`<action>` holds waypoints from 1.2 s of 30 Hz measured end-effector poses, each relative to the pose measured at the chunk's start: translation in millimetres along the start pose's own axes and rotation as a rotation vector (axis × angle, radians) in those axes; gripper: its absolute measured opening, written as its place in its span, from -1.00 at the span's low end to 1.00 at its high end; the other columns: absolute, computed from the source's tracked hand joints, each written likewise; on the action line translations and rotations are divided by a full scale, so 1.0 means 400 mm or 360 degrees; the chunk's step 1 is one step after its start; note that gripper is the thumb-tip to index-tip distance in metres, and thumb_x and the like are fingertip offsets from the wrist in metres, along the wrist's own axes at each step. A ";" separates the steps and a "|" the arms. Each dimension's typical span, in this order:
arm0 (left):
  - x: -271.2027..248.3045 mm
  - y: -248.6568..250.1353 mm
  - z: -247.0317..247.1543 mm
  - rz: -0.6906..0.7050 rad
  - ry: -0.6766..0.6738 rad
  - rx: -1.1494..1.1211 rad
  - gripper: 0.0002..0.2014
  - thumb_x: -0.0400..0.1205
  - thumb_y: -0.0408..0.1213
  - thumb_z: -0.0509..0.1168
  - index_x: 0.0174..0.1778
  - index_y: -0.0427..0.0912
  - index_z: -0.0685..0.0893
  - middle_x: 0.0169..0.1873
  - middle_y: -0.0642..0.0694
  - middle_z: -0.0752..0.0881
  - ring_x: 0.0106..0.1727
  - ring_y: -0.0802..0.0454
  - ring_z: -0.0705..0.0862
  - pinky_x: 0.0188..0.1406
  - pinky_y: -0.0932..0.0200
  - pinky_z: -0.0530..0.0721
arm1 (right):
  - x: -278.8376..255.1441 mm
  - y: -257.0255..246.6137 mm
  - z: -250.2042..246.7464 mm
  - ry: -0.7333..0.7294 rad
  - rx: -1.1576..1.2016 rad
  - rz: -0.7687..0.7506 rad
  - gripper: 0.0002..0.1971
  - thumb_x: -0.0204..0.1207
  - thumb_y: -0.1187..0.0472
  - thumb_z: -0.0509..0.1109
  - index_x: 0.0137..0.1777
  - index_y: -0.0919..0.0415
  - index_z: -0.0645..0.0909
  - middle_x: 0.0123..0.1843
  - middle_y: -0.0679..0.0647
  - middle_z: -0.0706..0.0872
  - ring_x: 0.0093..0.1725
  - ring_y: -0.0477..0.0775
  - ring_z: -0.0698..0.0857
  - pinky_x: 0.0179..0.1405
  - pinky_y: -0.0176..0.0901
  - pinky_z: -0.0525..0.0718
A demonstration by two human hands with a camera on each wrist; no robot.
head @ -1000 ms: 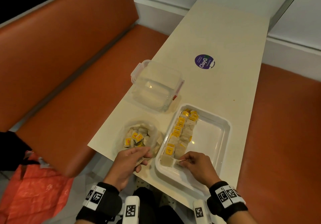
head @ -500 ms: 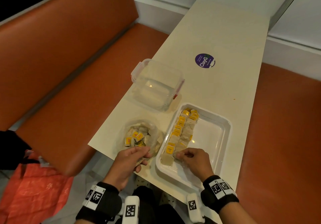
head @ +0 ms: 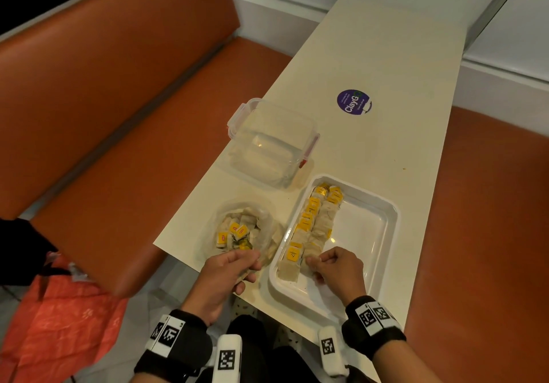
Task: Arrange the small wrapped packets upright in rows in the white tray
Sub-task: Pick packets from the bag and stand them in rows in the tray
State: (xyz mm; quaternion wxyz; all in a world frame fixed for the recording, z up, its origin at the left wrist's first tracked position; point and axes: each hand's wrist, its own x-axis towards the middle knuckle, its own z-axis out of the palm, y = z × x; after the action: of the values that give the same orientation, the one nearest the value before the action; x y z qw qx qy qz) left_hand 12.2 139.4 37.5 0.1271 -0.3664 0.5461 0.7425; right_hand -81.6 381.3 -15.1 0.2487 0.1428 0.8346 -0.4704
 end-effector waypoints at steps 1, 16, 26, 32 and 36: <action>0.000 0.000 0.001 0.0004 0.0001 -0.0001 -0.72 0.65 -0.17 0.55 0.14 -0.30 0.87 -0.04 -0.25 0.86 -0.19 -0.02 0.70 -0.42 0.19 0.52 | -0.002 -0.004 0.000 0.0002 0.0016 0.0009 -0.65 0.45 0.14 0.71 -0.06 0.38 0.66 -0.45 0.15 0.82 -0.39 0.20 0.85 -0.21 -0.11 0.83; -0.027 0.062 0.082 -0.0165 -0.0248 -0.0485 -0.40 0.79 0.14 0.20 0.40 -0.38 0.70 0.24 -0.43 0.82 0.20 -0.27 0.84 0.08 -0.07 0.74 | -0.122 -0.166 -0.077 -0.0154 -0.0117 -0.0547 -0.70 0.29 -0.11 0.77 -0.05 -0.15 0.77 -0.12 -0.18 0.82 -0.23 -0.08 0.77 -0.20 -0.29 0.75; -0.050 0.091 0.120 -0.0177 -0.0645 -0.0570 -0.40 0.90 0.06 0.00 0.61 -0.34 0.60 0.45 -0.36 0.71 0.31 -0.20 0.78 0.53 -0.23 0.57 | -0.162 -0.234 -0.028 -0.0364 -0.0618 -0.1178 -0.80 0.48 -0.07 0.61 0.10 -0.25 0.82 -0.03 -0.24 0.67 -0.07 -0.24 0.64 -0.06 -0.34 0.61; -0.051 0.089 0.090 0.0067 -0.0559 -0.0384 -0.59 0.84 -0.15 0.21 0.50 -0.29 0.71 0.41 -0.35 0.75 0.37 -0.21 0.76 0.39 -0.11 0.72 | -0.150 -0.260 -0.046 -0.0552 0.0273 -0.0676 -0.91 0.50 0.18 0.68 -0.04 0.01 0.88 -0.15 -0.10 0.87 -0.25 -0.18 0.74 -0.18 -0.35 0.66; -0.041 0.084 0.075 0.0186 -0.0353 -0.0304 -0.58 0.59 -0.30 0.50 0.35 -0.39 0.75 0.14 -0.37 0.83 0.08 -0.17 0.84 -0.04 0.10 0.84 | -0.134 -0.263 -0.040 -0.0624 0.0489 -0.0525 -0.84 0.45 0.21 0.71 0.00 0.16 0.87 -0.14 0.13 0.89 -0.21 -0.02 0.79 -0.14 -0.14 0.75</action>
State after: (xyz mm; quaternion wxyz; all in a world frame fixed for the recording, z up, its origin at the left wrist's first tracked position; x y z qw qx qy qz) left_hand -8.2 157.7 76.8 0.1078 -0.2602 0.4761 0.8331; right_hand -91.1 340.4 96.5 0.3006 -0.0524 0.7017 -0.6438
